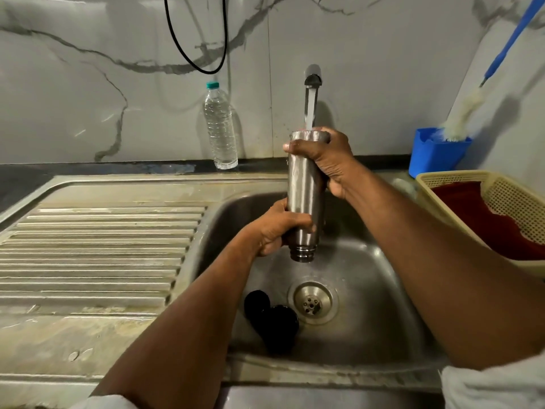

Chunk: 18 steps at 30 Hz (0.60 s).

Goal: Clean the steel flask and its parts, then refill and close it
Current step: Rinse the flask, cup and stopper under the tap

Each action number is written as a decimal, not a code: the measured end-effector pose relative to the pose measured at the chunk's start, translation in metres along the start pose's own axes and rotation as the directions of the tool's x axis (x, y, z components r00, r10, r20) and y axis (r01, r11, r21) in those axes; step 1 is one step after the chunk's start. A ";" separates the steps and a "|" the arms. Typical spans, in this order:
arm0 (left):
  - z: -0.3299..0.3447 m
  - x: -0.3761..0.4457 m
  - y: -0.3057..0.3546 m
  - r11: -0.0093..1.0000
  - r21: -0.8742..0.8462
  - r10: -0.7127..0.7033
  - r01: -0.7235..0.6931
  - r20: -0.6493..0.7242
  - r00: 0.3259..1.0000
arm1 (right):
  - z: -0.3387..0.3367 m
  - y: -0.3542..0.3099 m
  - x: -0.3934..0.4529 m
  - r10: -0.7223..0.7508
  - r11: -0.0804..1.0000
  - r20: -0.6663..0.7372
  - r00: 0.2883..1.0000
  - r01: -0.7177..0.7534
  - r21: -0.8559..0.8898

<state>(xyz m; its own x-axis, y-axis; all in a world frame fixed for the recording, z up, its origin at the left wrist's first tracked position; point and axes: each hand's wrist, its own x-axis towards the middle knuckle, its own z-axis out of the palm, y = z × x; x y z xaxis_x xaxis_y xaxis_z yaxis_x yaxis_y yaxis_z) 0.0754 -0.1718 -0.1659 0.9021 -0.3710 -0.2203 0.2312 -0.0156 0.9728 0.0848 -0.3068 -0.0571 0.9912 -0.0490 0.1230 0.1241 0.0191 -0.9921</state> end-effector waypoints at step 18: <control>-0.002 -0.007 0.005 0.964 0.181 0.228 -0.194 -0.189 0.955 | 0.001 0.002 0.007 -0.312 0.894 0.116 0.943 0.333 -0.299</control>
<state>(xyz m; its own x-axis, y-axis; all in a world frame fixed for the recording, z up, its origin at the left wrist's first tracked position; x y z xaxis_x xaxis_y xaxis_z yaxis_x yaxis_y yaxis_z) 0.0713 -0.1675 -0.1599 0.9832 -0.1823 -0.0024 -0.0181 -0.1106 0.9937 0.0922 -0.3066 -0.0581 0.9011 0.0636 0.4288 0.4272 -0.2983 -0.8535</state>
